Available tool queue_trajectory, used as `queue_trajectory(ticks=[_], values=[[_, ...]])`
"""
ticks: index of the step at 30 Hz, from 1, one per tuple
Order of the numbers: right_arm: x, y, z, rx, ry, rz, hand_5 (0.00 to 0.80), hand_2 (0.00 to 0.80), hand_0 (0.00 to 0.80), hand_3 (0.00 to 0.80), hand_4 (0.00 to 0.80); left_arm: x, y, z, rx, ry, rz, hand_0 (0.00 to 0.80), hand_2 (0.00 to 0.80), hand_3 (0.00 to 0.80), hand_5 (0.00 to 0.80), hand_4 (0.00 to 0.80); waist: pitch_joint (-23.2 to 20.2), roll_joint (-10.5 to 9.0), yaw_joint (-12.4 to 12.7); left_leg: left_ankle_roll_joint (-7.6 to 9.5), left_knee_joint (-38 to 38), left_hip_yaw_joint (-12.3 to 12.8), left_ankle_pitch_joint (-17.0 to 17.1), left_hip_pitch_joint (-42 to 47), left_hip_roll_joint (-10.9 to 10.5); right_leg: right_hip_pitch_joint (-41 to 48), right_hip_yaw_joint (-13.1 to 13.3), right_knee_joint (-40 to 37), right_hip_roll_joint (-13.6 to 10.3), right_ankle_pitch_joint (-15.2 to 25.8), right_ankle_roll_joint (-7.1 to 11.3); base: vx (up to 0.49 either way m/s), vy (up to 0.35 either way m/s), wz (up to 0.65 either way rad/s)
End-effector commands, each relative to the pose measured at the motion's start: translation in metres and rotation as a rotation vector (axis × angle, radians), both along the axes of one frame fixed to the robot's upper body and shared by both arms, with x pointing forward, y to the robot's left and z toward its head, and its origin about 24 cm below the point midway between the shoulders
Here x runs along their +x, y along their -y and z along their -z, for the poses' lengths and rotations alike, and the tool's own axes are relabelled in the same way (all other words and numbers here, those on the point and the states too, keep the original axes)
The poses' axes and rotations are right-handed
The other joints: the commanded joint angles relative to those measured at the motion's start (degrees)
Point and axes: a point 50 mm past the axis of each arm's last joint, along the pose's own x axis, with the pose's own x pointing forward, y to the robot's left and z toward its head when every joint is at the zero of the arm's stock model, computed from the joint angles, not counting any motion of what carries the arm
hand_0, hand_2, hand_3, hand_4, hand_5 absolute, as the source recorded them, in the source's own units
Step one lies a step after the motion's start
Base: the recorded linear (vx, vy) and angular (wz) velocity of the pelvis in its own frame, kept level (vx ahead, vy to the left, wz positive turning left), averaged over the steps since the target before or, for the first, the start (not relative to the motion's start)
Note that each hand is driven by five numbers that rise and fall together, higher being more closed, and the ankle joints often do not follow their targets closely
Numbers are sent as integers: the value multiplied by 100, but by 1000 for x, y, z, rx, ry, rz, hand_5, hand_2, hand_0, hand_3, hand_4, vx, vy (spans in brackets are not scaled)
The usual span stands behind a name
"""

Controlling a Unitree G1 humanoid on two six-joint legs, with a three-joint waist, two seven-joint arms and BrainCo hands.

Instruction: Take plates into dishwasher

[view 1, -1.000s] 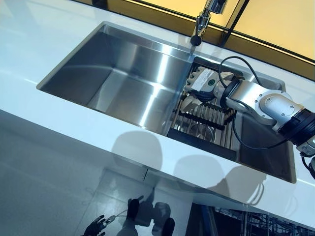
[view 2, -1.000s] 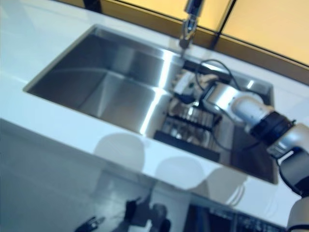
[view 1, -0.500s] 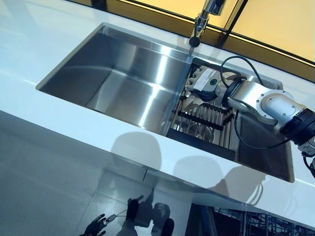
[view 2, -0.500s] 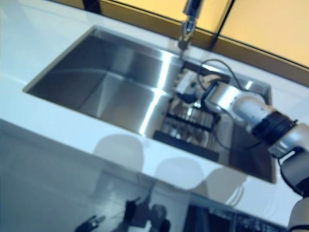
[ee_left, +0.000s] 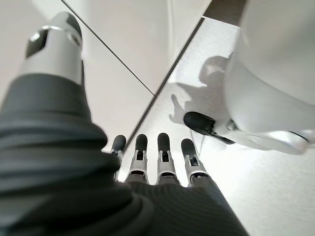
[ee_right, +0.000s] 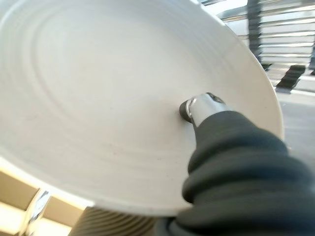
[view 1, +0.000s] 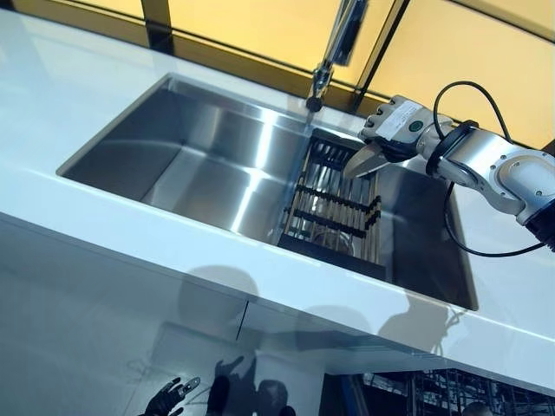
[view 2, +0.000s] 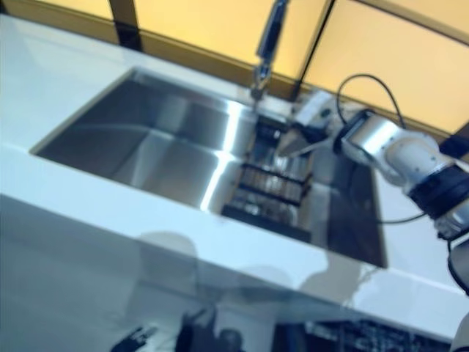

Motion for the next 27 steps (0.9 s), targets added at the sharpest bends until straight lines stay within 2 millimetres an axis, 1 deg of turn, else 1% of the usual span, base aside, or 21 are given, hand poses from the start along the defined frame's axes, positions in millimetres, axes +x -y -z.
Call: queue_trajectory(ticks=[1, 6, 9, 10, 11, 12, 16, 17, 22, 24, 25, 27], values=[[-7, 18, -36, 67, 131, 59, 800, 800, 800, 800, 800, -14, 1, 7, 0, -45, -16, 0, 0, 0, 0, 0, -540, -76, -29, -115, -15, 301, -609, 424, 135, -79, 98, -15, -363, 341, 717, 18, 10, -19], [-9, 32, -39, 89, 139, 130, 800, 800, 800, 800, 800, -17, 3, 9, 5, -64, -21, 0, 0, 0, 0, 0, -759, -79, -168, -96, -15, 428, -688, 586, 152, -6, 262, -15, -340, 328, 736, 18, 9, -23], [-11, 50, -42, 135, 156, 193, 800, 800, 800, 800, 800, -22, 4, 11, 14, -82, -12, 0, 0, 0, 0, 0, -903, -59, -280, -83, -15, 539, -745, 725, 167, 57, 397, -15, -325, 334, 750, 52, 21, -34], [-13, 60, -44, 185, 141, 237, 800, 800, 800, 800, 800, -23, 4, 12, 16, -92, -10, 0, 0, 0, 0, 0, -980, -31, -358, -78, -15, 597, -766, 776, 167, 76, 482, -15, -310, 337, 755, 40, 26, -32], [-13, 61, -44, 193, 135, 243, 800, 800, 800, 800, 800, -23, 4, 12, 16, -93, -7, 0, 0, 0, 0, 0, -990, -29, -364, -78, -15, 611, -771, 784, 169, 78, 496, -15, -308, 336, 756, 36, 27, -22], [-14, 69, -45, 247, 127, 271, 800, 800, 800, 800, 800, -23, 5, 13, 16, -98, 1, 0, 0, 0, 0, 0, -1029, -13, -413, -80, -15, 644, -780, 806, 174, 83, 544, -15, -300, 336, 757, 25, 19, -27], [-19, 94, -47, 337, 120, 356, 800, 800, 800, 800, 800, -22, 12, 14, -2, -104, 30, 0, 0, 0, 0, 0, -1129, 58, -579, -89, -15, 760, -812, 878, 195, 97, 708, -15, -260, 334, 754, 32, 22, -32], [-22, 107, -47, 389, 123, 383, 800, 800, 800, 800, 800, -22, 14, 15, -10, -104, 38, 0, 0, 0, 0, 0, -1165, 82, -646, -96, -15, 808, -820, 897, 207, 101, 759, -15, -238, 334, 751, 35, 11, -24], [-31, 136, -39, 446, 110, 487, 800, 800, 800, 800, 800, -20, 17, 15, -17, -110, 67, 0, 0, 0, 0, 0, -1232, 102, -785, -105, -15, 909, -839, 931, 227, 102, 855, -15, -197, 332, 742, 26, -16, -17], [-43, 162, -31, 484, 98, 574, 800, 800, 800, 800, 800, -21, 19, 16, -26, -117, 89, 0, 0, 0, 0, 0, -1271, 149, -942, -114, -15, 1047, -847, 965, 276, 81, 945, -15, -169, 334, 738, 19, -23, -19], [-45, 165, -30, 486, 96, 582, 800, 800, 800, 800, 800, -22, 19, 16, -27, -118, 91, 0, 0, 0, 0, 0, -1274, 154, -966, -116, -15, 1059, -846, 970, 282, 76, 957, -15, -166, 339, 739, 15, -10, -21], [-53, 179, -23, 510, 91, 615, 800, 800, 800, 800, 800, -24, 20, 17, -33, -122, 88, 0, 0, 0, 0, 0, -1281, 188, -1087, -119, -15, 1143, -851, 1003, 310, 63, 1034, -15, -147, 348, 736, 17, -1, -23]])
